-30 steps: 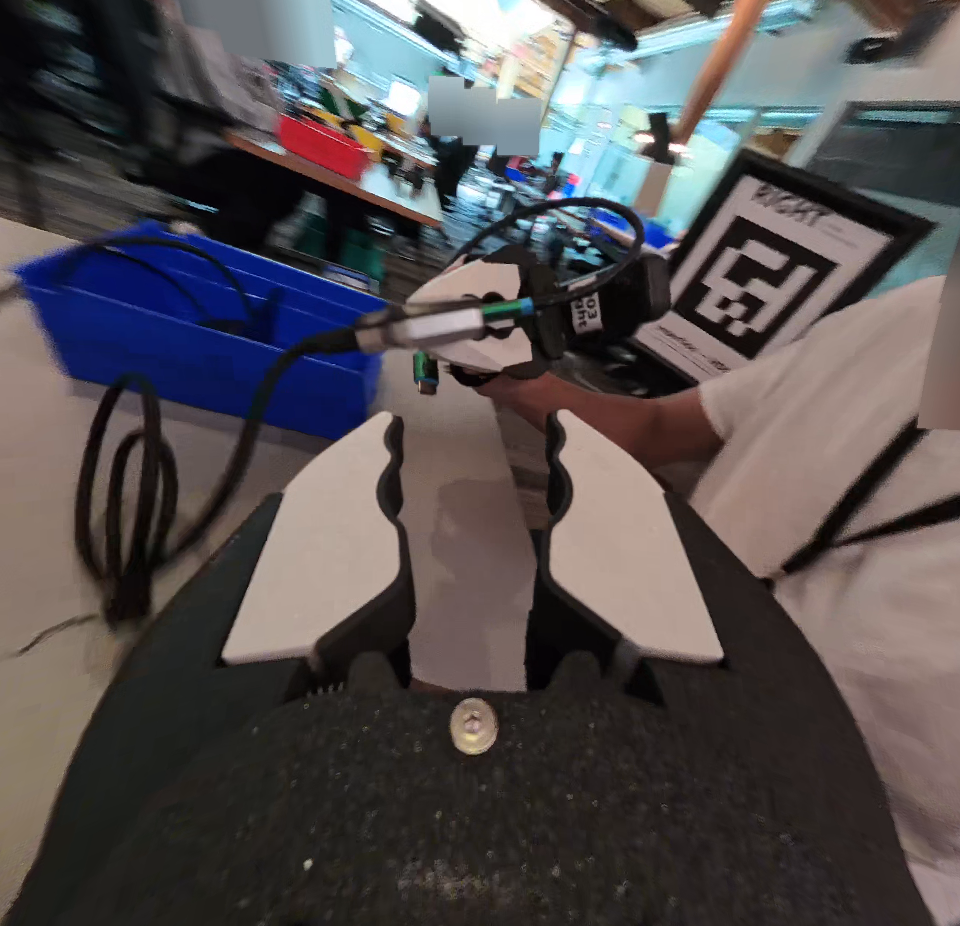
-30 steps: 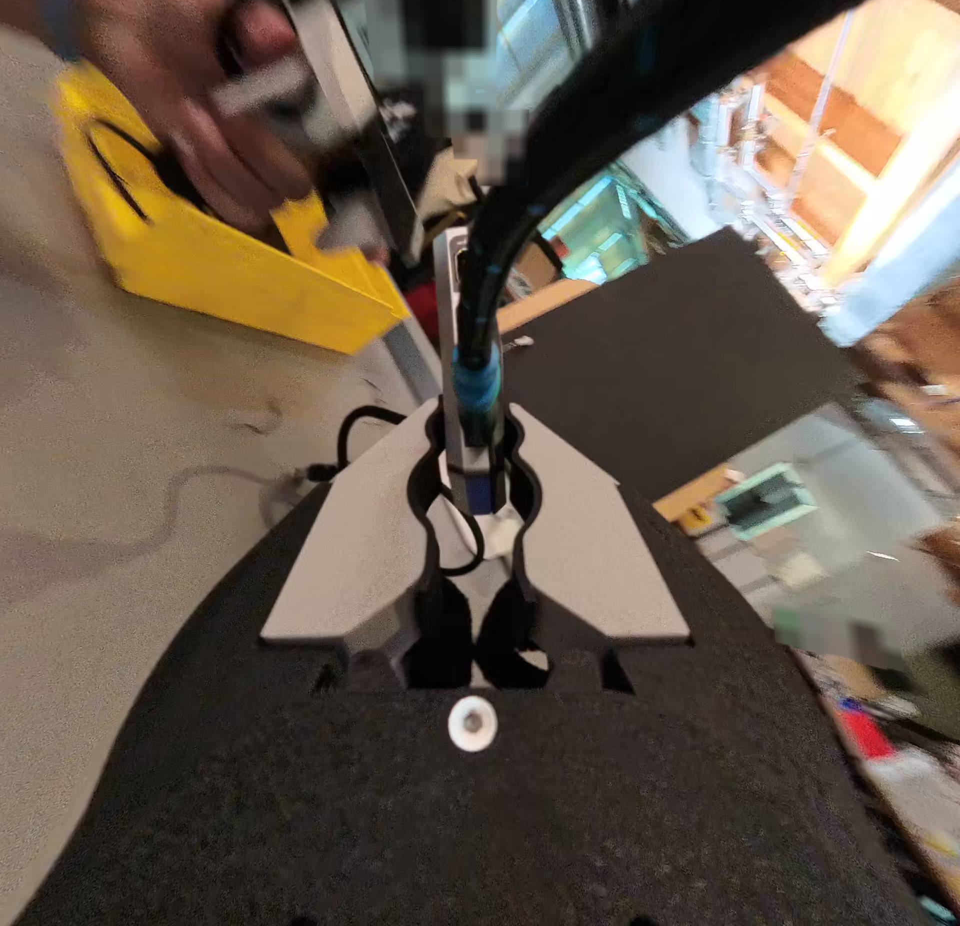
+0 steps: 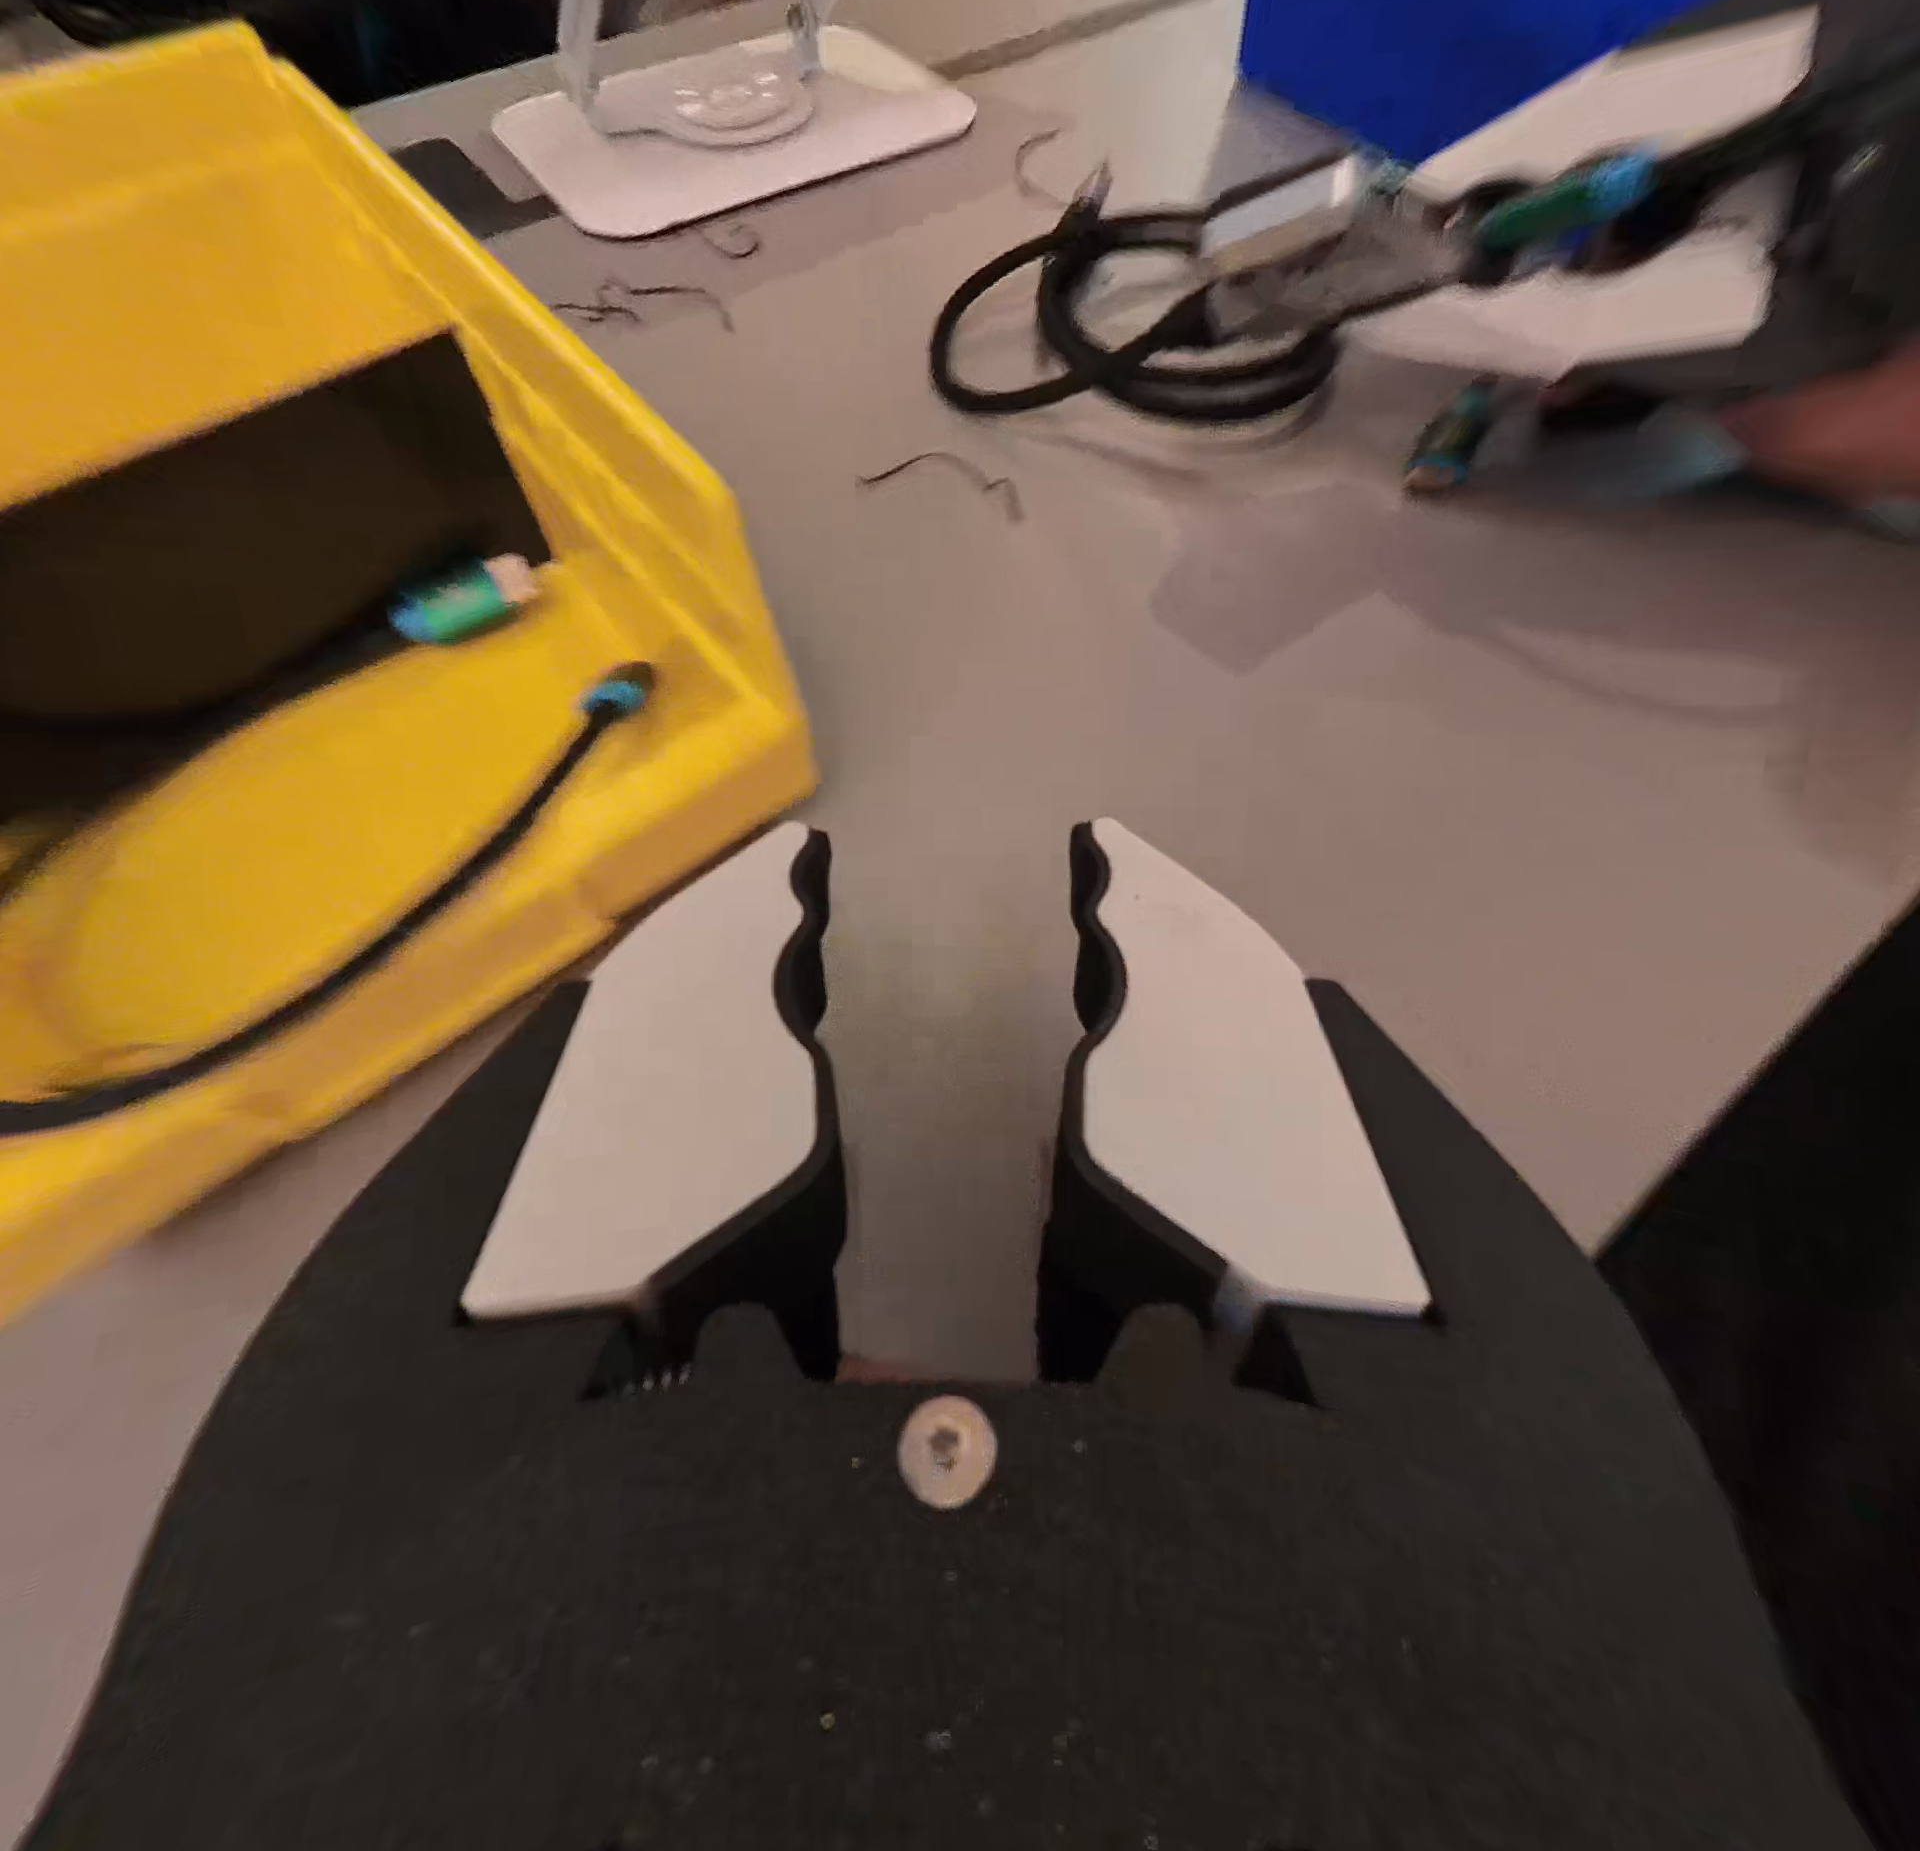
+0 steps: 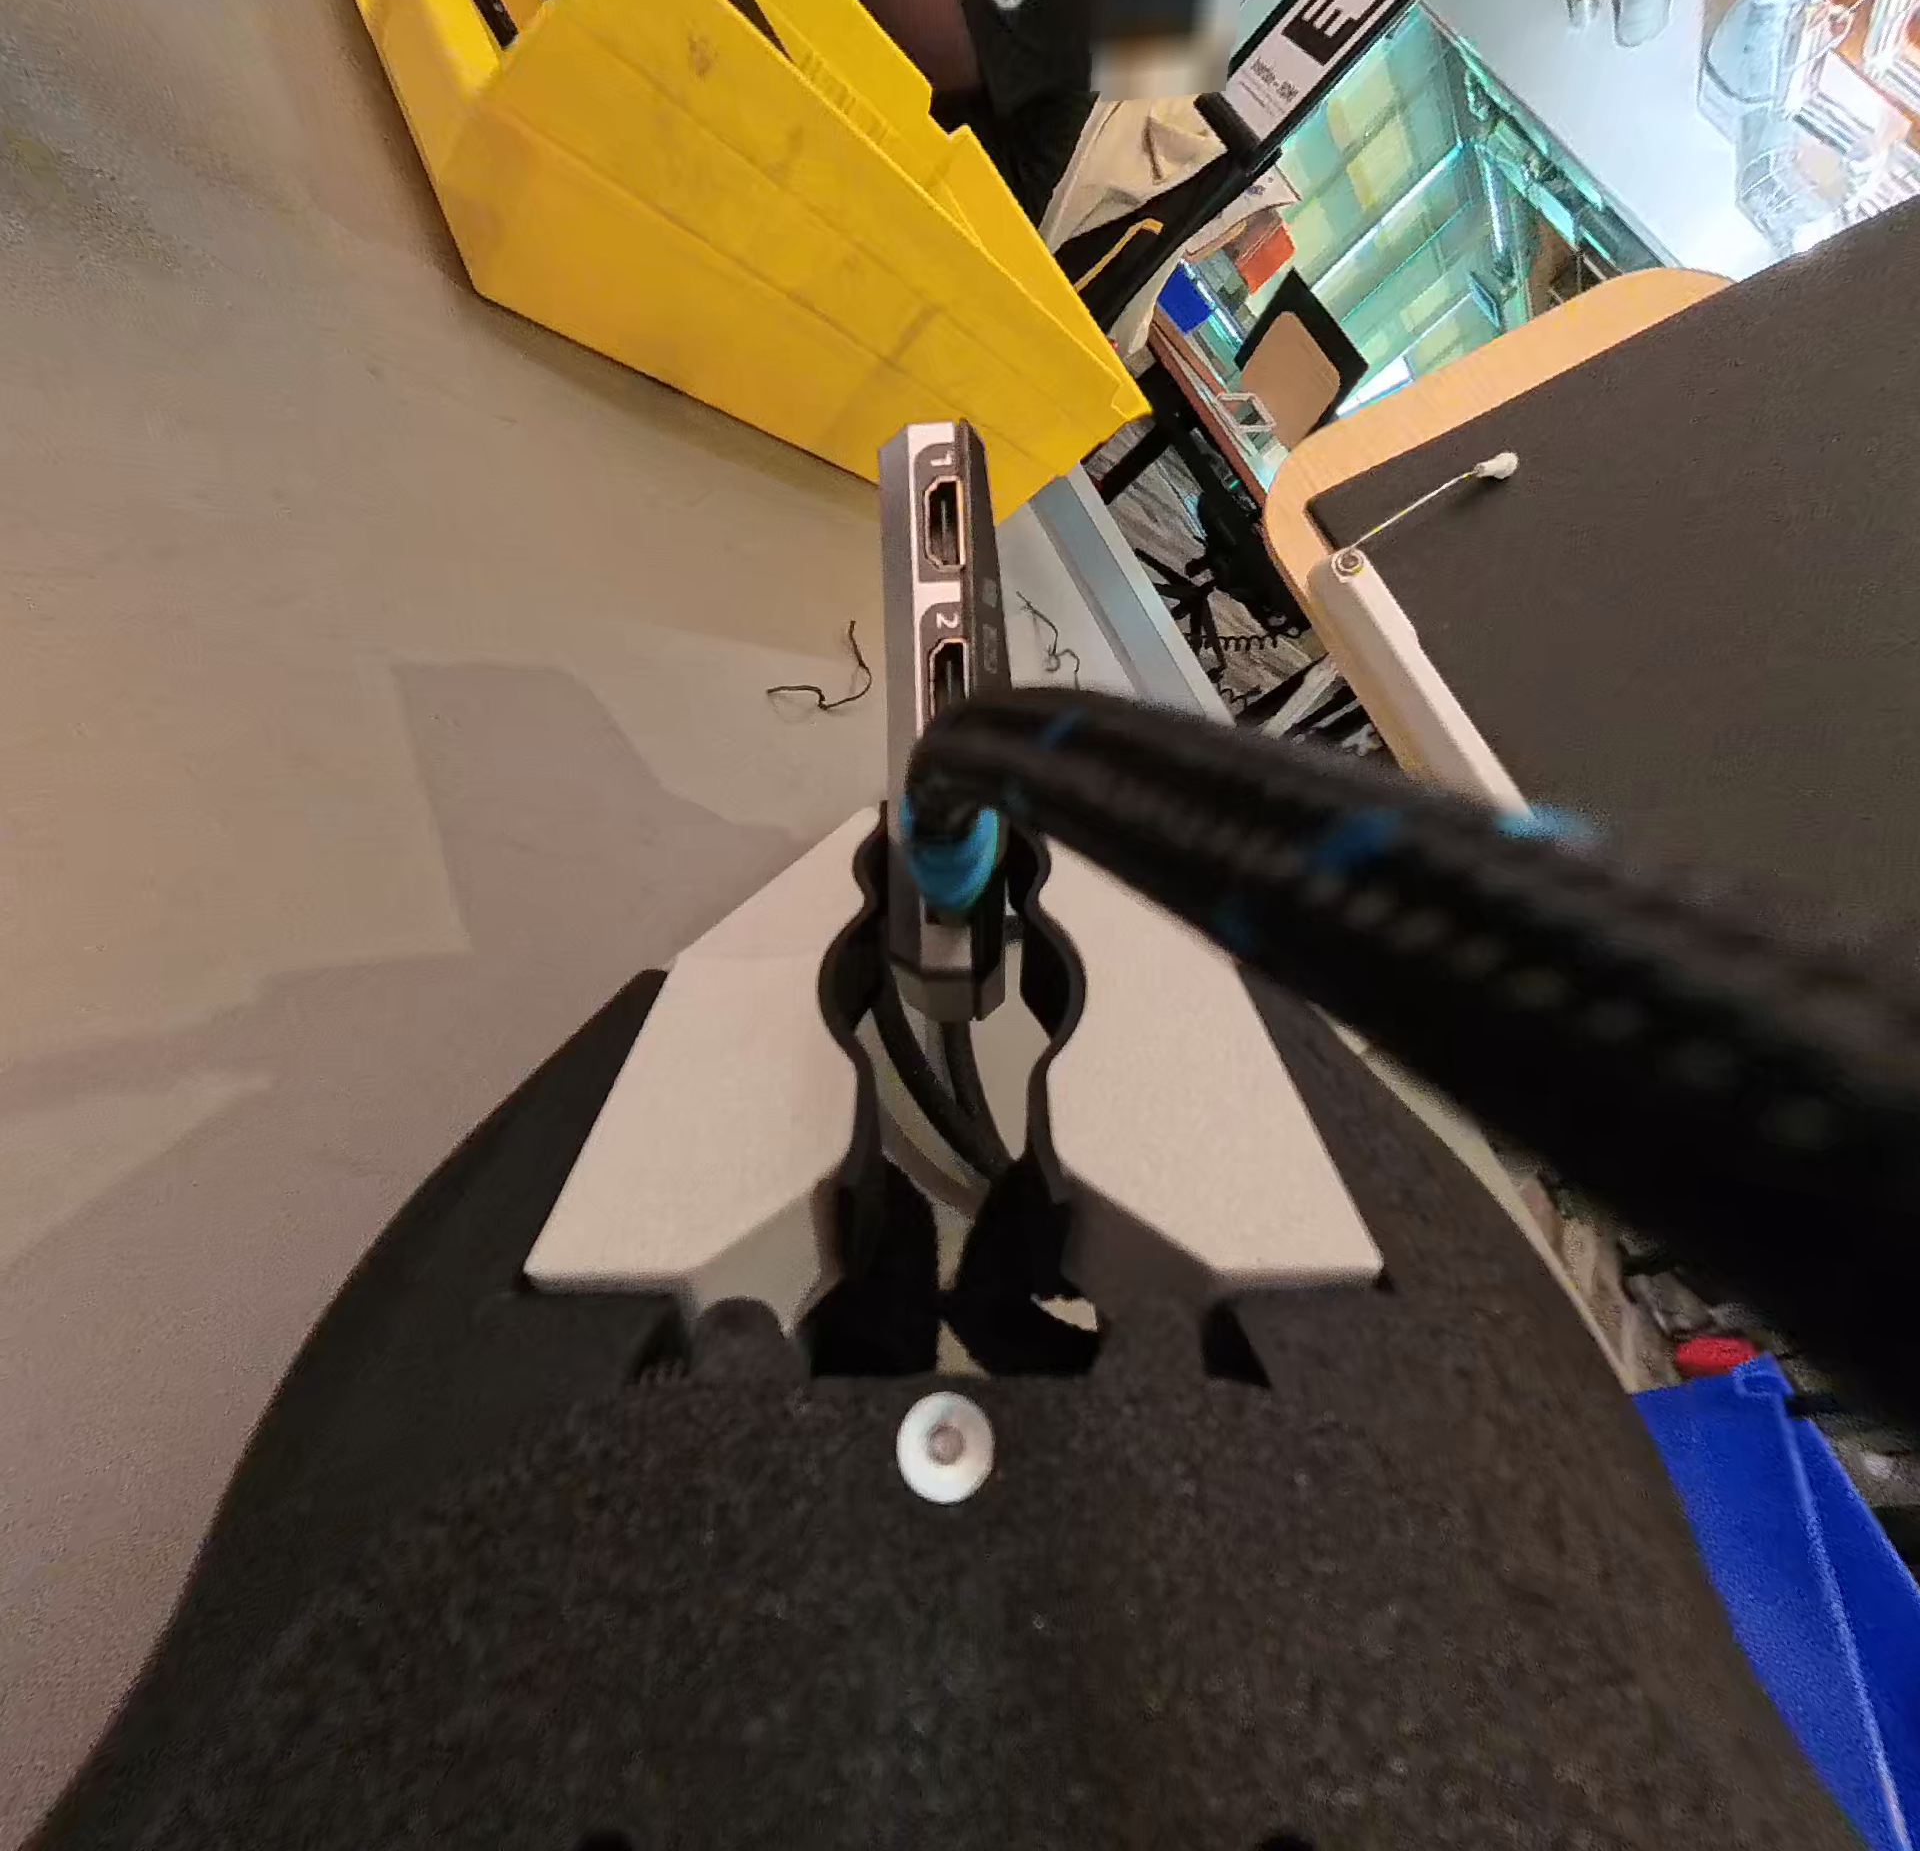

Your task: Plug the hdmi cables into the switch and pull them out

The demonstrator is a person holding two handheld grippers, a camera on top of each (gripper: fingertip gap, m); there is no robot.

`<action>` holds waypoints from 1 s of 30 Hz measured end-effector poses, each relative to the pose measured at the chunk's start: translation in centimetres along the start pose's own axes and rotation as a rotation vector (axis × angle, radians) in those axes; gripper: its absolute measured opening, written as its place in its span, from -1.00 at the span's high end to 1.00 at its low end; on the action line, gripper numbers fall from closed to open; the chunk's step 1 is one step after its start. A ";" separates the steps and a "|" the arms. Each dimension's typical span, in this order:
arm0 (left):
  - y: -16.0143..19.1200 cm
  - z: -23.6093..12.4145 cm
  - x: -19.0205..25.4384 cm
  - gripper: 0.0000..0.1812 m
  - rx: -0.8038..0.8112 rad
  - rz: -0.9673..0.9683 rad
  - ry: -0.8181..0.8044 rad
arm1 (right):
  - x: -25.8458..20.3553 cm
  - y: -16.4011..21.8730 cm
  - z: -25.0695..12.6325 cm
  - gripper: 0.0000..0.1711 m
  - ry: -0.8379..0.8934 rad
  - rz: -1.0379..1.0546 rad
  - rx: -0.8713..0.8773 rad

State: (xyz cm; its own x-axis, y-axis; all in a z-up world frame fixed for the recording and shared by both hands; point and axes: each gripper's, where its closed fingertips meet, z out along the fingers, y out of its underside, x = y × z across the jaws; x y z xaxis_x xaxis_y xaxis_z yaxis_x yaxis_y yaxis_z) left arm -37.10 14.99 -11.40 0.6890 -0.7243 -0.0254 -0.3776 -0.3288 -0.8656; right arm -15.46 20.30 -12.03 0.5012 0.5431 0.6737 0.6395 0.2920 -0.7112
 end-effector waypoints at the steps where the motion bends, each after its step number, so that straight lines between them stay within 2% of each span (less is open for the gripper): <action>1: -0.2 -0.3 -1.6 0.51 -0.049 0.068 -0.035 | 0.1 0.1 0.0 0.78 -0.001 0.011 0.001; 4: 0.2 -0.8 -5.7 0.57 -0.242 0.256 -0.017 | 0.3 0.2 -0.1 0.78 -0.009 0.043 0.008; 8: 2.5 -0.5 -9.7 0.53 -0.495 0.281 0.042 | 0.4 0.3 -0.1 0.78 -0.016 0.071 0.012; 10: 3.6 -0.1 -10.7 0.65 -0.568 0.308 0.041 | 0.5 0.3 -0.1 0.78 -0.018 0.082 0.015; 11: 3.8 0.0 -11.1 0.79 -0.580 0.343 0.017 | 0.5 0.4 -0.1 0.78 -0.020 0.087 0.015; 12: 3.5 0.0 -11.3 0.88 -0.563 0.381 0.003 | 0.5 0.4 -0.1 0.78 -0.022 0.092 0.016; 14: 2.5 -0.1 -11.1 0.91 -0.526 0.416 -0.023 | 0.6 0.5 -0.1 0.78 -0.025 0.103 0.019; 18: -1.4 -1.5 -10.7 0.94 -0.352 0.416 -0.086 | 0.7 0.5 -0.1 0.78 -0.027 0.121 0.021; 21: -4.7 -3.5 -10.6 0.93 -0.234 0.425 -0.173 | 0.7 0.5 -0.1 0.79 -0.028 0.123 0.021; 24: -9.3 -7.2 -10.3 0.93 -0.072 0.428 -0.321 | 0.7 0.5 -0.1 0.78 -0.028 0.121 0.021; 27: -12.9 -10.7 -6.4 0.93 0.058 0.505 -0.381 | 0.8 0.6 -0.1 0.78 -0.027 0.128 0.020; 30: -12.8 -11.1 0.4 0.93 0.077 0.555 -0.310 | 1.0 0.6 -0.2 0.79 -0.025 0.146 0.023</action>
State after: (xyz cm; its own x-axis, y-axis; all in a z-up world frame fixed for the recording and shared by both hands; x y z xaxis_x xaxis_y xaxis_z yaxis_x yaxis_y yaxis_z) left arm -38.89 12.21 5.24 0.5546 -0.5616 -0.6140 -0.6923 0.0980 -0.7149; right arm -14.49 20.86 -11.77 0.5728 0.6007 0.5578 0.5472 0.2264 -0.8058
